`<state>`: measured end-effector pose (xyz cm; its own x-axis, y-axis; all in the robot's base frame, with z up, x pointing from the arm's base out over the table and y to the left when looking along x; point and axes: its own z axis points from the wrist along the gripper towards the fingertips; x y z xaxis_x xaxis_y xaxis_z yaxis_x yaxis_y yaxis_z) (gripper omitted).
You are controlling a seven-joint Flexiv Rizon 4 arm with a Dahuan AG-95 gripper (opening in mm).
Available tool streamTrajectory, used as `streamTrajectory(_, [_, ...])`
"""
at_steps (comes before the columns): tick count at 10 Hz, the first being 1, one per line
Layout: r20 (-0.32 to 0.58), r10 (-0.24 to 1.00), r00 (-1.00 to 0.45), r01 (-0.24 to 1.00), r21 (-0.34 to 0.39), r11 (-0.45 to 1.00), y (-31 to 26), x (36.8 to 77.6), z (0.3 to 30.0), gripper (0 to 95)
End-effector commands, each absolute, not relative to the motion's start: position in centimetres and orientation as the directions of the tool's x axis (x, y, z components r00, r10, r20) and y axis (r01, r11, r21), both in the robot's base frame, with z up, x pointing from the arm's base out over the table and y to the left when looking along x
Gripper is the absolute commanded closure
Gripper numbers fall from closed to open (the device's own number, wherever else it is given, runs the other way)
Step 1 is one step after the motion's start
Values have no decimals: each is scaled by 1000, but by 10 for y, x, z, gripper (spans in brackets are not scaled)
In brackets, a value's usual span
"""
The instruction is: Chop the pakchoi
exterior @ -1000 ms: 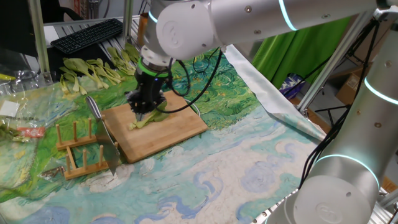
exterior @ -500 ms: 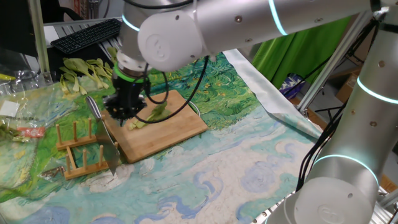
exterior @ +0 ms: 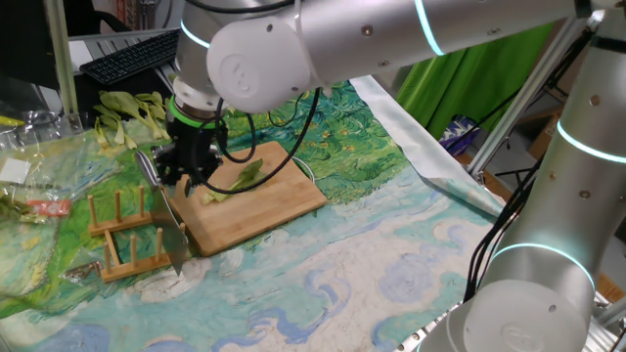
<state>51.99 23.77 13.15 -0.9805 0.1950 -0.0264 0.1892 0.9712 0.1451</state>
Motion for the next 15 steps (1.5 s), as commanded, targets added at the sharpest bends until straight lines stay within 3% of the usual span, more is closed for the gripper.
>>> streamTrajectory(1, [-39, 196, -980, 189, 146, 971, 238, 525, 123, 380])
streamTrajectory(8, [-38, 195, -980, 187, 152, 970, 243, 544, 87, 380])
streamTrajectory(9, [-36, 195, -980, 188, 159, 969, 244, 543, 83, 570])
streamTrajectory(15, [-42, 203, -978, 194, 171, 966, 250, 545, 59, 570])
